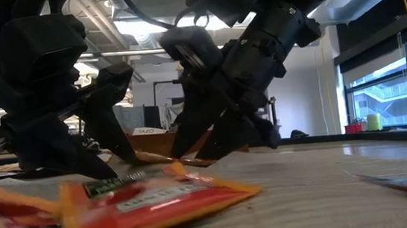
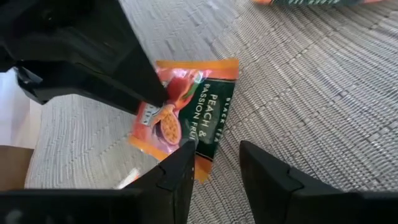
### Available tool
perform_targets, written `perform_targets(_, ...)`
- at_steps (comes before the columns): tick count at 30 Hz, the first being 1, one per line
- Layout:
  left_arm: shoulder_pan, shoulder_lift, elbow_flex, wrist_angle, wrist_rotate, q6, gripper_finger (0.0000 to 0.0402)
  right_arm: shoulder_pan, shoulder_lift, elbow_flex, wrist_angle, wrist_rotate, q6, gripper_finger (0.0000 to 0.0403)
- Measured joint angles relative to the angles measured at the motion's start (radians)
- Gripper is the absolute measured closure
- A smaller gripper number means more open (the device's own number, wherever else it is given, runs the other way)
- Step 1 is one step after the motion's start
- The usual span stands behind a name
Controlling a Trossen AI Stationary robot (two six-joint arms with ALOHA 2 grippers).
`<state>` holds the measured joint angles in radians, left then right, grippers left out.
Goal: Pick & Place Tea
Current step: Put the orange tea bag into the right section of the wooden organizer
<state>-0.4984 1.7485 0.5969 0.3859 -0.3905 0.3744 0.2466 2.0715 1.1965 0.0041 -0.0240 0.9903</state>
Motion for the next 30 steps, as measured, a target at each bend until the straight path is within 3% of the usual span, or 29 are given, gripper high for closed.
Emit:
perform_targets(22, 0.000, -0.005, -0.002, 0.013, -0.025, 0.015, 0.0311, 0.000, 0.005, -0.002, 0.029, -0.039, -0.007, 0.0251)
perform_targets(30, -0.046, -0.005, -0.002, 0.058, -0.161, 0.074, 0.0311, 0.000, 0.005, -0.002, 0.025, -0.040, -0.007, 0.0251)
